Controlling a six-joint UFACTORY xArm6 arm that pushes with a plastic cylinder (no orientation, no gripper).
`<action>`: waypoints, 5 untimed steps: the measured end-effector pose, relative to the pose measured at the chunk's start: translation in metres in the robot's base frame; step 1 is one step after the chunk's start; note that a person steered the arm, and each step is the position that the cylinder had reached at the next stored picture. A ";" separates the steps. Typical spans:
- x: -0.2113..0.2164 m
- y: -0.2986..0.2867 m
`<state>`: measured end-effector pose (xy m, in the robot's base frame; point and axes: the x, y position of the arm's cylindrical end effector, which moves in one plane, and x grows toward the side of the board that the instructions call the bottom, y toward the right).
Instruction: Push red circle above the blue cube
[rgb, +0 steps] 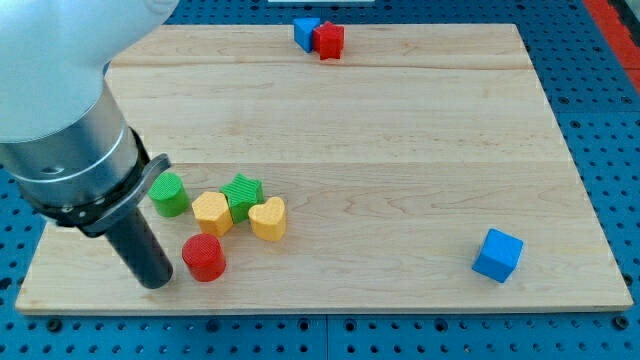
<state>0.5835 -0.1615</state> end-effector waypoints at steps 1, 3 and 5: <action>-0.016 0.014; -0.025 0.058; -0.021 0.085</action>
<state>0.5626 -0.0764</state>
